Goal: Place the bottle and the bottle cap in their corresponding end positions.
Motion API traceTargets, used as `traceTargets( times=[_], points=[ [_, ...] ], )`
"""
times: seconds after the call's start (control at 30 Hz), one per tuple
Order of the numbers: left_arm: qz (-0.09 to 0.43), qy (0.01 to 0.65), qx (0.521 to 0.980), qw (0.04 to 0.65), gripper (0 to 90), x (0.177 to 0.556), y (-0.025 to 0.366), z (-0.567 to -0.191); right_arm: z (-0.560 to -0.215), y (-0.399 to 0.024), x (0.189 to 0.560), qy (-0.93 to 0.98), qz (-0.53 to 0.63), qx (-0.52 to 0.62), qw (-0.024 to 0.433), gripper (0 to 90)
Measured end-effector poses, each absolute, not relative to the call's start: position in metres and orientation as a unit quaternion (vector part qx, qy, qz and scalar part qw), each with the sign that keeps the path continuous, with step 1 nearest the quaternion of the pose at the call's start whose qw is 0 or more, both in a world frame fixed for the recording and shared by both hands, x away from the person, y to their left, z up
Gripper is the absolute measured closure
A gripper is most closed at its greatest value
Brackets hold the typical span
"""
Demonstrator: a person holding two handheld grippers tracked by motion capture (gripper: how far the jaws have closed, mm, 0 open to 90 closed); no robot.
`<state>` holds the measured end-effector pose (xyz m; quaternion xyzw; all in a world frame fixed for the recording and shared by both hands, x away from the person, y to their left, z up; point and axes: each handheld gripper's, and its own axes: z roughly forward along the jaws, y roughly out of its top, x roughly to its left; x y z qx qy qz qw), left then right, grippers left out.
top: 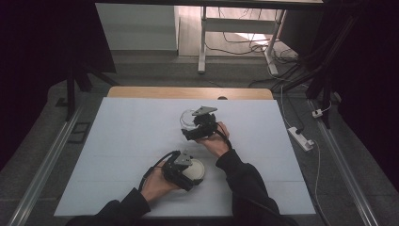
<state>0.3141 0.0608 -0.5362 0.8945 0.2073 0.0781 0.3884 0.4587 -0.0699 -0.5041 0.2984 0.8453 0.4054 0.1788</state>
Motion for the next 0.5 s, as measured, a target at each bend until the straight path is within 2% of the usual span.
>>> traceTargets(
  times=[0.5],
  points=[
    [0.077,0.199,0.909,0.358,8.0,0.3160,0.0561,-0.5415,-0.5046,-0.0726,0.4595,0.846,0.405,0.301,0.170,6.0]
  ],
)
